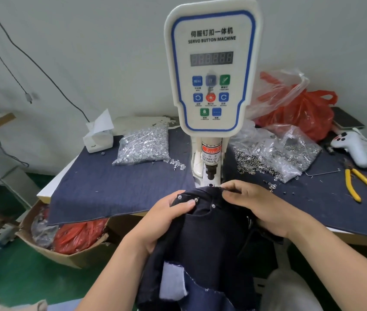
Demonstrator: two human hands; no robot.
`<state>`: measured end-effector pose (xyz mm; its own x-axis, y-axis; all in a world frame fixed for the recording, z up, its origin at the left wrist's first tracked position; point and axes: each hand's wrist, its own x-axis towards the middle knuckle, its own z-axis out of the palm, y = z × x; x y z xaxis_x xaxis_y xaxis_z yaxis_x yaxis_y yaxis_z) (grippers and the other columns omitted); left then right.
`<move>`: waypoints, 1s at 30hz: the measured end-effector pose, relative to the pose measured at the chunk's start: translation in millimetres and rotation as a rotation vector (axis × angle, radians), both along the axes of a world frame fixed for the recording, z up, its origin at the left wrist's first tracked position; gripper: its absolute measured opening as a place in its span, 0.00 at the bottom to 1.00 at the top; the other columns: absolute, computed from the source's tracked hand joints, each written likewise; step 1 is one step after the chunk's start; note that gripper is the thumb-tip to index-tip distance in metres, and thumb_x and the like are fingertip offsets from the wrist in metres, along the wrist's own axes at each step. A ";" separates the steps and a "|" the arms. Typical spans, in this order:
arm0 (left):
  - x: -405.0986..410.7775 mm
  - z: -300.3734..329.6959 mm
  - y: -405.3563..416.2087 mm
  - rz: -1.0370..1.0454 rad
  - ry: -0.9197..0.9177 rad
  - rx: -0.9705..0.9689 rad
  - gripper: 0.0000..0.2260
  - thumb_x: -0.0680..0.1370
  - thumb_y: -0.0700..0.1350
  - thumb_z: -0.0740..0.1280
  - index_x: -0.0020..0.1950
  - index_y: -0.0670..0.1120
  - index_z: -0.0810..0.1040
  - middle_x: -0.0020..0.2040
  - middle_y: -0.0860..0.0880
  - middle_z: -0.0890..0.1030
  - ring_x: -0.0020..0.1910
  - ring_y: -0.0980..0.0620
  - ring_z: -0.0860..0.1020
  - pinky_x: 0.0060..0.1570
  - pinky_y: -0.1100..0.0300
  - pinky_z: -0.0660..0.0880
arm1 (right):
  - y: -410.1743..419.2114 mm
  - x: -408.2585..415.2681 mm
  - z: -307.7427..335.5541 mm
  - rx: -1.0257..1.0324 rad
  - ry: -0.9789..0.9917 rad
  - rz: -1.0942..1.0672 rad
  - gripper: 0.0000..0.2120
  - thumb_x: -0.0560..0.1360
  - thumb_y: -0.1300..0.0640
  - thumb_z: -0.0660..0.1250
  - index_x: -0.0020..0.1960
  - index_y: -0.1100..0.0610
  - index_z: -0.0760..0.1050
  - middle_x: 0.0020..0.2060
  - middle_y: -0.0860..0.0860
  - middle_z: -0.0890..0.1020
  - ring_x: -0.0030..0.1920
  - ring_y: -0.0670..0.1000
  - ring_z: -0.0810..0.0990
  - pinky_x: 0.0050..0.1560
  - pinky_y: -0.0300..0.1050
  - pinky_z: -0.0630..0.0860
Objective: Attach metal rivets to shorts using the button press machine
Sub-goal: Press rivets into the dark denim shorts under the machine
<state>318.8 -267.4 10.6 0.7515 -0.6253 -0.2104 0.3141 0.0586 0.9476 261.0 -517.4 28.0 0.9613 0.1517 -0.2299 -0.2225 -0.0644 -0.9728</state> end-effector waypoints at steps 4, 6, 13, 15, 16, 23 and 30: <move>-13.1 -0.2 1.3 -0.027 0.065 -0.058 0.19 0.79 0.44 0.71 0.69 0.42 0.80 0.66 0.36 0.82 0.63 0.40 0.81 0.63 0.49 0.78 | -3.2 -20.0 7.8 -0.187 -0.178 0.023 0.19 0.80 0.55 0.71 0.66 0.39 0.70 0.55 0.48 0.85 0.59 0.48 0.83 0.66 0.51 0.74; -18.2 3.1 -0.9 -0.046 0.067 -0.066 0.19 0.79 0.42 0.70 0.70 0.40 0.79 0.66 0.35 0.81 0.62 0.40 0.81 0.61 0.51 0.78 | 0.0 -27.6 13.1 -0.236 -0.254 0.067 0.22 0.79 0.53 0.72 0.67 0.38 0.67 0.59 0.46 0.82 0.62 0.46 0.81 0.69 0.55 0.73; -30.5 15.8 -8.0 -0.105 0.038 -0.053 0.19 0.78 0.39 0.70 0.69 0.39 0.77 0.60 0.38 0.83 0.58 0.42 0.82 0.58 0.51 0.79 | 12.9 -45.9 4.1 -0.723 -0.520 0.224 0.22 0.71 0.40 0.74 0.59 0.24 0.69 0.76 0.31 0.50 0.79 0.41 0.51 0.77 0.58 0.56; -31.2 19.2 -8.7 -0.109 0.028 -0.035 0.21 0.77 0.39 0.70 0.69 0.38 0.76 0.59 0.37 0.82 0.57 0.42 0.81 0.58 0.50 0.78 | 13.7 -45.8 5.4 -0.716 -0.539 0.199 0.20 0.74 0.44 0.76 0.57 0.27 0.71 0.74 0.32 0.53 0.78 0.43 0.55 0.76 0.61 0.58; -30.8 20.5 -8.8 -0.109 0.029 -0.037 0.22 0.76 0.38 0.70 0.70 0.38 0.76 0.59 0.37 0.82 0.57 0.41 0.81 0.58 0.49 0.78 | 14.3 -45.5 6.0 -0.714 -0.558 0.185 0.19 0.74 0.46 0.76 0.57 0.29 0.72 0.74 0.33 0.55 0.77 0.44 0.57 0.75 0.62 0.59; -27.2 24.4 -5.3 -0.098 0.106 -0.065 0.26 0.69 0.35 0.66 0.68 0.40 0.77 0.57 0.35 0.81 0.54 0.39 0.80 0.55 0.48 0.78 | 17.5 -50.3 8.2 -0.749 -0.602 0.163 0.12 0.74 0.44 0.76 0.53 0.33 0.76 0.74 0.31 0.53 0.78 0.42 0.50 0.76 0.52 0.51; -30.0 22.1 -9.6 -0.039 0.079 0.049 0.21 0.72 0.38 0.68 0.65 0.44 0.78 0.54 0.40 0.83 0.51 0.44 0.82 0.53 0.50 0.79 | 24.3 -53.3 13.4 -0.776 -0.668 0.181 0.07 0.76 0.47 0.72 0.49 0.39 0.75 0.58 0.32 0.67 0.64 0.43 0.62 0.65 0.41 0.57</move>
